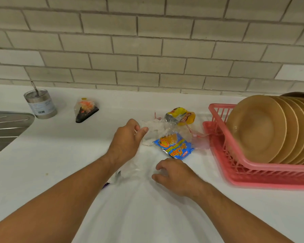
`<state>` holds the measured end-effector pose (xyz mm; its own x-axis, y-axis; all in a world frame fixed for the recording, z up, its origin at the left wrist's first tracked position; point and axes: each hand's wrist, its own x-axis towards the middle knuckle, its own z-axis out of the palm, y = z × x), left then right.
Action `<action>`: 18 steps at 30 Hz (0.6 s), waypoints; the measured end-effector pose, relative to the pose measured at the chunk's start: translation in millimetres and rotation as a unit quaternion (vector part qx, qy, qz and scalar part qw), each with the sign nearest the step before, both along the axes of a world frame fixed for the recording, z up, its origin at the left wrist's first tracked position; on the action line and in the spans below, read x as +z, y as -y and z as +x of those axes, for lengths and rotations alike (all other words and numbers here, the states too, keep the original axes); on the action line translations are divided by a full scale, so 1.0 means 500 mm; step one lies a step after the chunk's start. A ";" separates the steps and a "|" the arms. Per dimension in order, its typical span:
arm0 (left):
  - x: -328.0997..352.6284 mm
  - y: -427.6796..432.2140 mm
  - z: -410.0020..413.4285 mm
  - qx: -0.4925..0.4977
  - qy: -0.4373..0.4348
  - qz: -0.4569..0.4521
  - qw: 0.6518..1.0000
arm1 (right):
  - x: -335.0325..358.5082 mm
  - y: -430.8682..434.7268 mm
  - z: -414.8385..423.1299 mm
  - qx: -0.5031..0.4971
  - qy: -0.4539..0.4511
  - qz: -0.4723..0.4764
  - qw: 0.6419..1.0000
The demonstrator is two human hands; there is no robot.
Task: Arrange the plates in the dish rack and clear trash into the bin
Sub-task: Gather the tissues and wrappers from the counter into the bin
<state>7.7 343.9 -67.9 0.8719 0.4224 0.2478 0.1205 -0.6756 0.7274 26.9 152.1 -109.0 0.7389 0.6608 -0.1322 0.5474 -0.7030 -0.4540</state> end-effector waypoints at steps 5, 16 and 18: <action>0.006 0.015 -0.011 -0.028 -0.005 -0.014 0.999 | -0.016 0.019 0.065 -0.034 0.137 -0.069 0.988; -0.005 0.013 -0.021 -0.060 -0.121 -0.050 0.990 | -0.049 0.024 0.116 -0.105 0.167 -0.160 0.967; -0.006 0.013 -0.025 -0.048 -0.084 -0.035 0.995 | -0.060 0.026 0.113 -0.081 0.195 -0.189 0.959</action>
<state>-4.7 337.5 -70.9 0.9358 0.3459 0.0687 0.1809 -0.6380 0.7485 83.5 138.9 -139.0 0.8700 0.4919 -0.0334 0.4930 -0.8674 0.0674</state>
